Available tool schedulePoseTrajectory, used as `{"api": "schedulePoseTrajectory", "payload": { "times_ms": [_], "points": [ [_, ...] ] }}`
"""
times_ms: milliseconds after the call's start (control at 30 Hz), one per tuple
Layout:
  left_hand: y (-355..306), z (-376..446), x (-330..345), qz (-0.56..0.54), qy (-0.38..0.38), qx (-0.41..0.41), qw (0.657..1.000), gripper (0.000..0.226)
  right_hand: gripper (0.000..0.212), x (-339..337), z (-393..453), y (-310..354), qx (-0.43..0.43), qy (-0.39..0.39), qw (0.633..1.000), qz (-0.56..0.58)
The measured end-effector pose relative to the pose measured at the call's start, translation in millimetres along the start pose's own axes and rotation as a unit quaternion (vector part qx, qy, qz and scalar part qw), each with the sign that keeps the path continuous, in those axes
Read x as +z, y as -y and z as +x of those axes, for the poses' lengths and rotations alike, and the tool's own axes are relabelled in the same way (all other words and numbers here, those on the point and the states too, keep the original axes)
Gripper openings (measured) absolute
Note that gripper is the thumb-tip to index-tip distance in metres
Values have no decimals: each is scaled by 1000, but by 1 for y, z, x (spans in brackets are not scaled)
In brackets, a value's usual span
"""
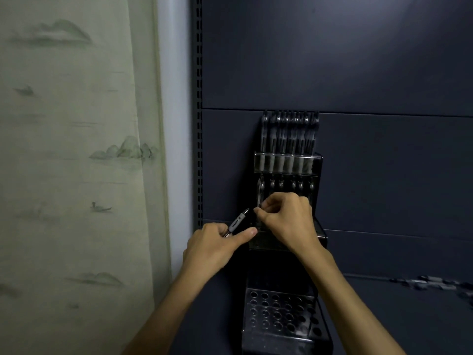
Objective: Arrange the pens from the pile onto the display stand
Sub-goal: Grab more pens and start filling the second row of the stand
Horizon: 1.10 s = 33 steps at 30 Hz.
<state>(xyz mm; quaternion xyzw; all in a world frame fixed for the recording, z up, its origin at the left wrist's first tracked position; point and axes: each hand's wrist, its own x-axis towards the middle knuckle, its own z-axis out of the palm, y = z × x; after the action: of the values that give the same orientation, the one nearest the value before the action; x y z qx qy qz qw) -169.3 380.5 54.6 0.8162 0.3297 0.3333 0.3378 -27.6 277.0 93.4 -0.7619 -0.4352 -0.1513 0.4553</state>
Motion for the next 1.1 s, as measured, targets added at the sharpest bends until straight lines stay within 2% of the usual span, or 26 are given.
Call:
{"api": "schedulePoseTrajectory", "payload": {
  "times_ms": [433,667,767,833,867,933,1033,1100],
  "points": [
    [-1,-4,0,19,-3,9,1000,64,17,0,-2,1,-14,-5,1000,-4],
    [-9,-8,-8,88,-9,29,996,66,26,-13,1,3,-7,36,999,-13],
    [-16,-11,-13,134,-32,47,989,64,19,-27,-2,13,-22,-23,999,-36],
    [-24,-16,-15,166,-51,61,983,59,13,-34,-7,28,-104,-67,991,-45],
    [-28,-18,-16,178,-60,69,980,55,13,-36,-9,35,-156,-52,985,-54],
    [-35,-23,-17,197,-79,91,973,47,13,-35,-14,47,-233,43,968,-88],
    [-39,-26,-17,225,-105,127,960,26,13,-30,-16,53,-246,166,950,-100],
    [-38,-26,-17,228,-107,134,959,20,12,-28,-18,50,-236,185,950,-84]
  ]
}}
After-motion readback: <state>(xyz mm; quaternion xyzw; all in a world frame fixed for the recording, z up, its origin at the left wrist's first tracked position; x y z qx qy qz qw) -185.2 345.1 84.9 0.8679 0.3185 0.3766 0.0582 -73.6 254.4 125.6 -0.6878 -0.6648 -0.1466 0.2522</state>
